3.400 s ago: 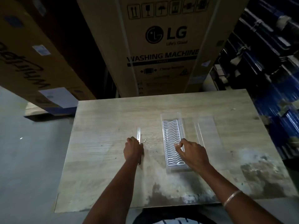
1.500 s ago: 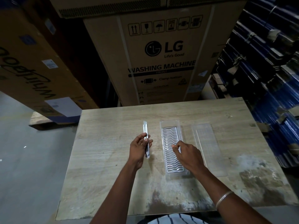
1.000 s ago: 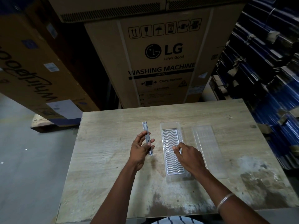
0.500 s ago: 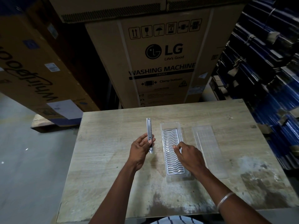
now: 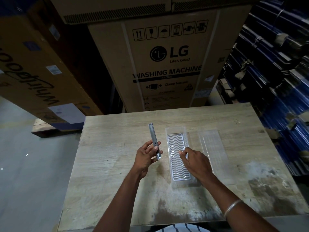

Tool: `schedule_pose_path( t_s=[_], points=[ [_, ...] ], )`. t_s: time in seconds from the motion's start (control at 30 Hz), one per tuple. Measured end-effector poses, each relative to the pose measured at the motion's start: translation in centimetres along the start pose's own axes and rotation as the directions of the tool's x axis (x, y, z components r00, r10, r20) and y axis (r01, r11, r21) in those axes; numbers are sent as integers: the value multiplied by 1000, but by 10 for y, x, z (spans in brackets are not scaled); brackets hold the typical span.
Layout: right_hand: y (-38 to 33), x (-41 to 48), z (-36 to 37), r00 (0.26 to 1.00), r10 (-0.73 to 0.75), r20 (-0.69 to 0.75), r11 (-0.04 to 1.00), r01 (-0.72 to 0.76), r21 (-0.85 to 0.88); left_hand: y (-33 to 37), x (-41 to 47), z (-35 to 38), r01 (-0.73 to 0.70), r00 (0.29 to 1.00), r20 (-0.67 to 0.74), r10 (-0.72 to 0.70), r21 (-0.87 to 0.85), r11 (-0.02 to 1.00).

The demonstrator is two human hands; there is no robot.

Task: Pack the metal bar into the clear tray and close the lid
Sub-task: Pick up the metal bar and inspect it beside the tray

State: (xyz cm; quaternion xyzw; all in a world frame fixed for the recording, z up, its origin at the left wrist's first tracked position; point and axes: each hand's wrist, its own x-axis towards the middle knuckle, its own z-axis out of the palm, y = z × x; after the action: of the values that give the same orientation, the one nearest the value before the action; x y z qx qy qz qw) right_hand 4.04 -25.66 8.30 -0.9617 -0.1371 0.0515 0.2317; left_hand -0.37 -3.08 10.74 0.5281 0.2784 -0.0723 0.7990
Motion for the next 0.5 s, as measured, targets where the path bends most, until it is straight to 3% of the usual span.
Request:
schedule_pose_path(
  t_s=[0.5],
  points=[
    [2, -2, 1, 1000, 10, 10, 1000, -10, -5, -16, 7, 2, 20, 1000, 11, -20, -2, 1000]
  ],
)
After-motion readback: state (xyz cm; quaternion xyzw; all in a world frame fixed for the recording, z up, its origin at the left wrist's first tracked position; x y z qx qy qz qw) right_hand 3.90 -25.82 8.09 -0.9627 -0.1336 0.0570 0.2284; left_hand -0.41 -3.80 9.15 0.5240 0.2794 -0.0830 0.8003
